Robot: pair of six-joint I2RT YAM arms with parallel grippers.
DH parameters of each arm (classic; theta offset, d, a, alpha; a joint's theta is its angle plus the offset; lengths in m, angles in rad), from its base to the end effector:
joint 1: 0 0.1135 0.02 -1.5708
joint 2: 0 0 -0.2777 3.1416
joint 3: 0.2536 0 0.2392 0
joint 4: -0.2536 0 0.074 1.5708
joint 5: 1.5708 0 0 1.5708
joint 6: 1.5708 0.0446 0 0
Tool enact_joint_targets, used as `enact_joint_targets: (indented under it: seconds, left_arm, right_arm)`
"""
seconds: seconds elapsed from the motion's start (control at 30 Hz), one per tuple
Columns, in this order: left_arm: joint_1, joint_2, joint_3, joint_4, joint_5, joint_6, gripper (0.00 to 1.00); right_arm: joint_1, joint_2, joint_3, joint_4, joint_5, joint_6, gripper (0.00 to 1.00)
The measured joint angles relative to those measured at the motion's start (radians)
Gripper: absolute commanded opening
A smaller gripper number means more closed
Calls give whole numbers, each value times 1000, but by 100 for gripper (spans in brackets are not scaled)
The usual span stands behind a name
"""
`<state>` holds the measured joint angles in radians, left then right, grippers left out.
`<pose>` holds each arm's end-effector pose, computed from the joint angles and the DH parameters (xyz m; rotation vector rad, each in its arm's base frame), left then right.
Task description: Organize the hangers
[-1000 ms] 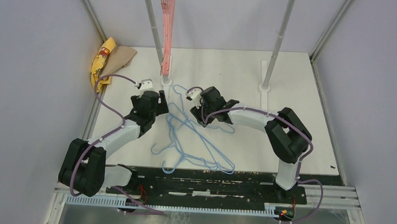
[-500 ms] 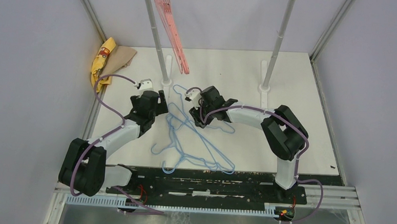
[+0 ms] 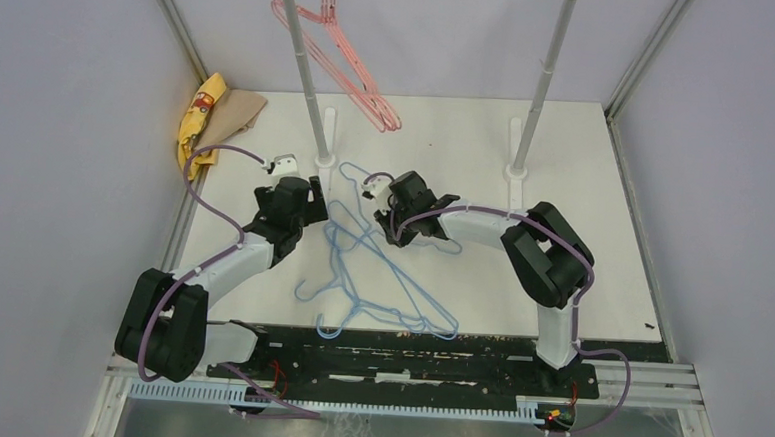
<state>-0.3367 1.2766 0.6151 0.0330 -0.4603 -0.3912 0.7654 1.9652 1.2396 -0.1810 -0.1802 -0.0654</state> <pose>0.2437 -0.0643 0.2174 -0.3095 2.1039 0.0794 0.2919 0.2915 0.1683 -1.0930 2.2828 0.5138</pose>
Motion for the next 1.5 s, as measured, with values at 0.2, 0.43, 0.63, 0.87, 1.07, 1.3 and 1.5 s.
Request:
enact_joint_targets:
  seconds: [0.2, 0.43, 0.63, 0.87, 1.07, 1.3, 1.5]
  left_arm:
    - [2, 0, 0, 0, 0, 0, 99]
    - [2, 0, 0, 0, 0, 0, 99]
    - [5, 0, 0, 0, 0, 0, 99]
    - [5, 6, 0, 2, 0, 0, 99]
    - [5, 38, 0, 8, 1, 0, 99]
    - [6, 46, 0, 13, 2, 0, 99]
    - [6, 46, 0, 20, 2, -1, 99]
  right_arm:
    - [1, 3, 0, 2, 5, 24, 1]
    - [-2, -32, -29, 7, 34, 62, 1]
    - [-71, -225, -106, -7, 17, 124, 1]
    - [-257, -452, -146, -1, -124, 226, 1]
    - [-347, -549, -162, -11, -265, 302, 1]
    - [-410, -629, -156, 0, -385, 395, 1]
    - [-439, -628, -64, 39, -408, 476, 1]
